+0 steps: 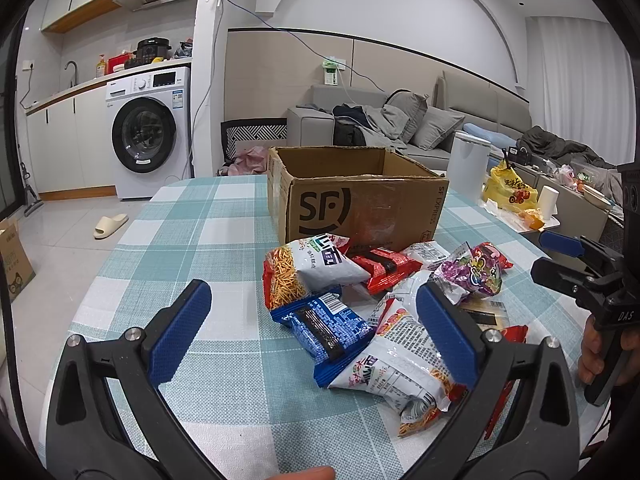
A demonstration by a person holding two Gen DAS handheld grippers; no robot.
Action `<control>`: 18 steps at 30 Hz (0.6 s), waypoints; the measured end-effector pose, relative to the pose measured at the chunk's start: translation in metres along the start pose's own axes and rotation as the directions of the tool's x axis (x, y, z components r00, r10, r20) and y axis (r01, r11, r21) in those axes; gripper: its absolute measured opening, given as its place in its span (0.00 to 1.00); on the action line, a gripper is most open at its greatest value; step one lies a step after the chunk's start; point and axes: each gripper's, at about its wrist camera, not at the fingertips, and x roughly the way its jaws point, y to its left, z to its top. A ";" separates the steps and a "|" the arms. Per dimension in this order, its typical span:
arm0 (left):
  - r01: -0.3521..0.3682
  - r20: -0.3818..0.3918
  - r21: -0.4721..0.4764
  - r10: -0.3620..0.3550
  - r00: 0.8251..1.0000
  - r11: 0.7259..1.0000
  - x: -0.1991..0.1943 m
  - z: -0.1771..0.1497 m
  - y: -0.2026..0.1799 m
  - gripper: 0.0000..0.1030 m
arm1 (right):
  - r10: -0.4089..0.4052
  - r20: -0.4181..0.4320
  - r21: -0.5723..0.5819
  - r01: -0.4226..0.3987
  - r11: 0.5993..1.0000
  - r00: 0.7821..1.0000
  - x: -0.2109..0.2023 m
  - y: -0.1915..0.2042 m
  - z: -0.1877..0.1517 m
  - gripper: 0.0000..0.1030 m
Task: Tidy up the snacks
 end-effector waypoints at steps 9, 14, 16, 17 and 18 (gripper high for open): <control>0.000 0.001 0.000 0.000 1.000 1.000 0.000 0.000 0.000 0.99 | 0.000 0.000 -0.002 0.000 1.000 1.000 0.000 0.001 0.000 1.00; -0.001 0.000 0.001 0.001 1.000 1.000 0.000 0.000 0.000 0.99 | -0.001 0.000 -0.002 0.001 1.000 1.000 0.000 0.001 0.000 1.00; -0.001 0.000 0.001 0.001 1.000 1.000 0.000 0.000 0.000 0.99 | -0.001 -0.001 -0.002 0.001 1.000 1.000 0.000 0.001 0.000 1.00; -0.001 0.000 0.001 0.001 1.000 1.000 0.000 0.000 0.000 0.99 | -0.001 -0.001 -0.002 0.001 1.000 1.000 0.000 0.001 0.000 1.00; -0.001 0.001 0.001 0.001 1.000 1.000 0.000 0.000 0.000 0.99 | -0.001 -0.001 -0.002 0.001 1.000 1.000 0.000 0.001 0.000 1.00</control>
